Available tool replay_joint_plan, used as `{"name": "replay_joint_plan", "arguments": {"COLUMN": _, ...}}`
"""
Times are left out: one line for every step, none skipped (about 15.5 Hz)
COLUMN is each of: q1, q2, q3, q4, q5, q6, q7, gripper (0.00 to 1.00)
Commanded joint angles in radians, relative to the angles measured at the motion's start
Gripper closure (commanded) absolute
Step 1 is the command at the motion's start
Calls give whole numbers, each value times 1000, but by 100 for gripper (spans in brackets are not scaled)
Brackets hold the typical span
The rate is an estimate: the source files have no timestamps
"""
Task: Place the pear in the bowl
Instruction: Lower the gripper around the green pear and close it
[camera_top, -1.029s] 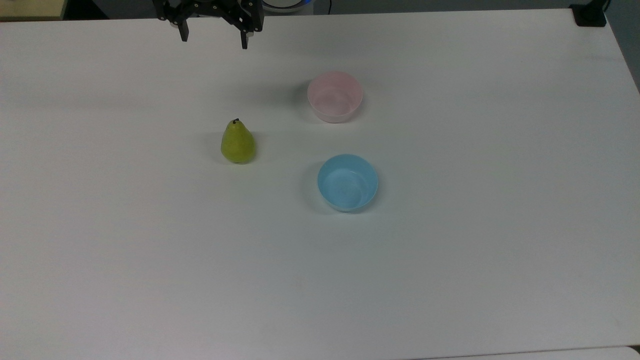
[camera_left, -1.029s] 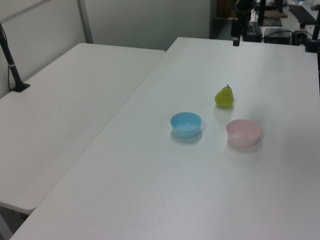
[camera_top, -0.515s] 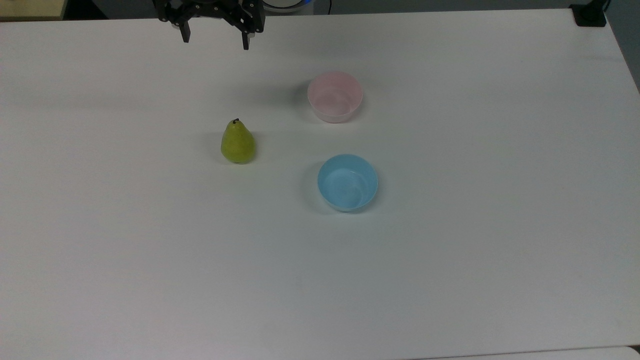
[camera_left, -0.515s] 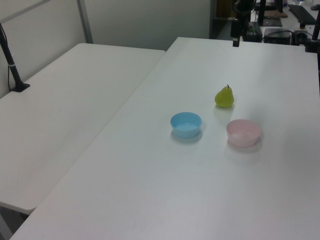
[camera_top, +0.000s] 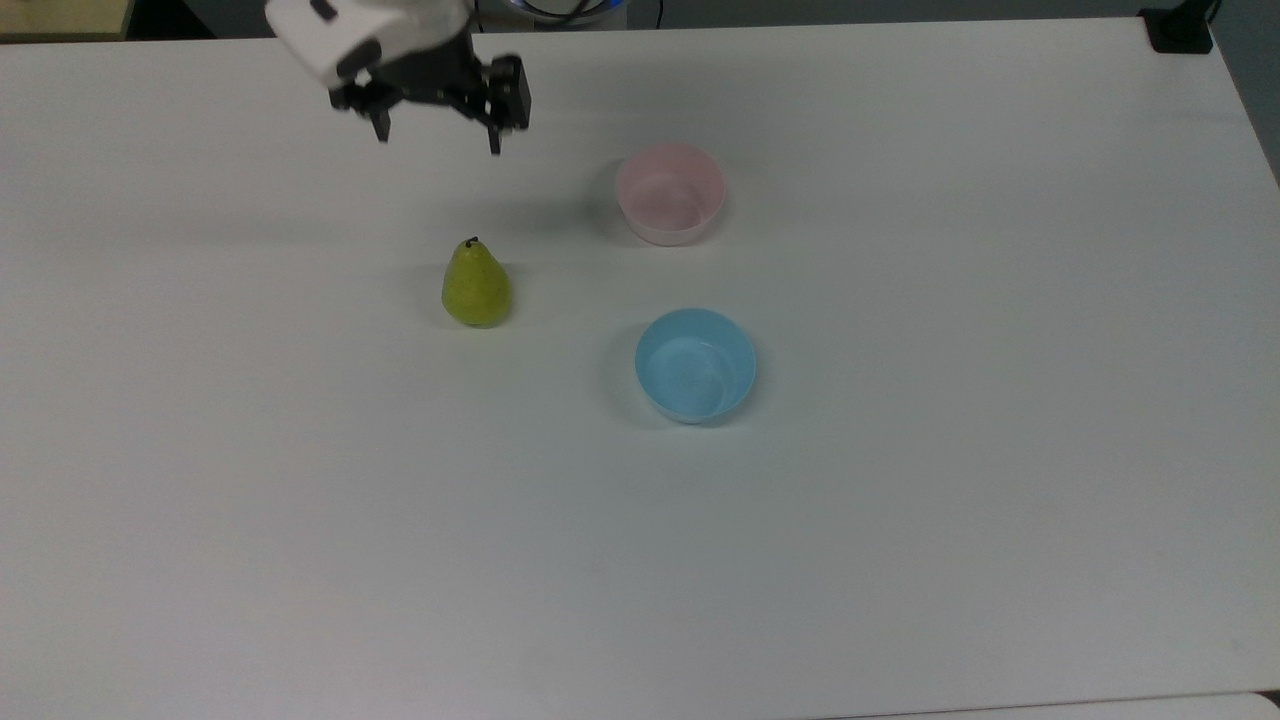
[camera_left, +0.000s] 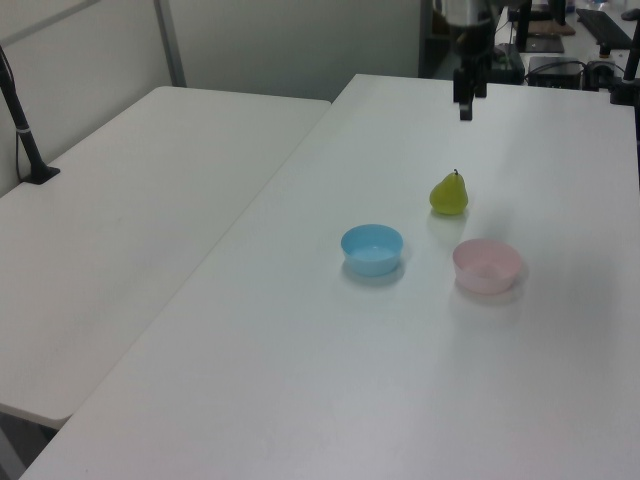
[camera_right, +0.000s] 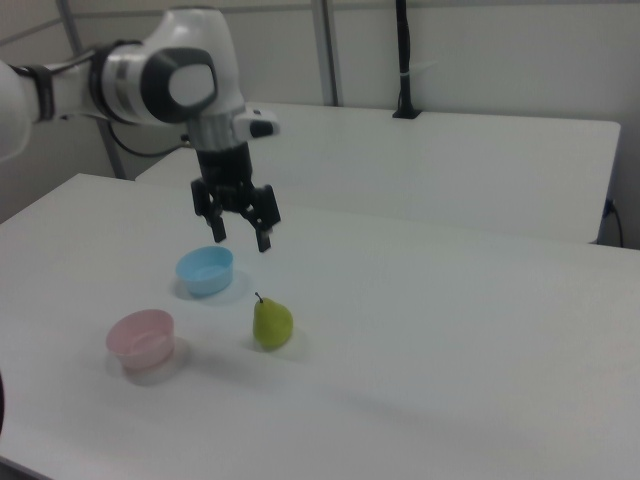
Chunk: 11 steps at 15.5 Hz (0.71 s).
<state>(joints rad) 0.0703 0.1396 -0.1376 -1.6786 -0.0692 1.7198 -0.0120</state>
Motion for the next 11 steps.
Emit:
{"name": "replay_joint_plan", "arguments": {"q1": 17, "q2": 92, "q3": -22, "q4": -4, "q5": -3, "q6": 64, "q7": -26, "gripper": 0}}
{"name": "replay_joint_plan", "arguments": {"q1": 19, "q2": 118, "q3": -22, "q4": -18, "q5": -20, "q6": 92, "q7": -26, "gripper": 0}}
{"name": "replay_joint_plan", "arguments": {"q1": 20, "q2": 133, "q3": -22, "q4": -36, "q5": -33, "q6": 124, "q7": -28, "gripper": 0}}
{"name": "replay_joint_plan", "arguments": {"q1": 22, "q2": 150, "q3": -23, "q4": -47, "q5": -41, "q6": 154, "q7": -28, "gripper": 0}}
{"name": "replay_joint_plan", "arguments": {"q1": 32, "q2": 179, "q3": -22, "q4": -52, "q5": -55, "q6": 174, "q7": -31, "gripper": 0}}
{"name": "replay_joint_plan", "arguments": {"q1": 40, "q2": 202, "q3": -23, "q4": -52, "q5": -72, "q6": 176, "q7": -39, "gripper": 0}}
{"name": "replay_joint_plan", "arguments": {"q1": 49, "q2": 233, "q3": -23, "q4": -52, "q5": -90, "q6": 181, "q7": -43, "gripper": 0}}
{"name": "replay_joint_plan", "arguments": {"q1": 55, "q2": 245, "q3": -23, "q4": -52, "q5": -96, "q6": 197, "q7": -43, "gripper": 0}}
{"name": "replay_joint_plan", "arguments": {"q1": 57, "q2": 253, "q3": -23, "q4": -56, "q5": -97, "q6": 214, "q7": -43, "gripper": 0}}
{"name": "replay_joint_plan", "arguments": {"q1": 57, "q2": 259, "q3": -23, "q4": -62, "q5": -98, "q6": 227, "q7": -43, "gripper": 0}}
{"name": "replay_joint_plan", "arguments": {"q1": 59, "q2": 265, "q3": -23, "q4": -64, "q5": -100, "q6": 234, "q7": -43, "gripper": 0}}
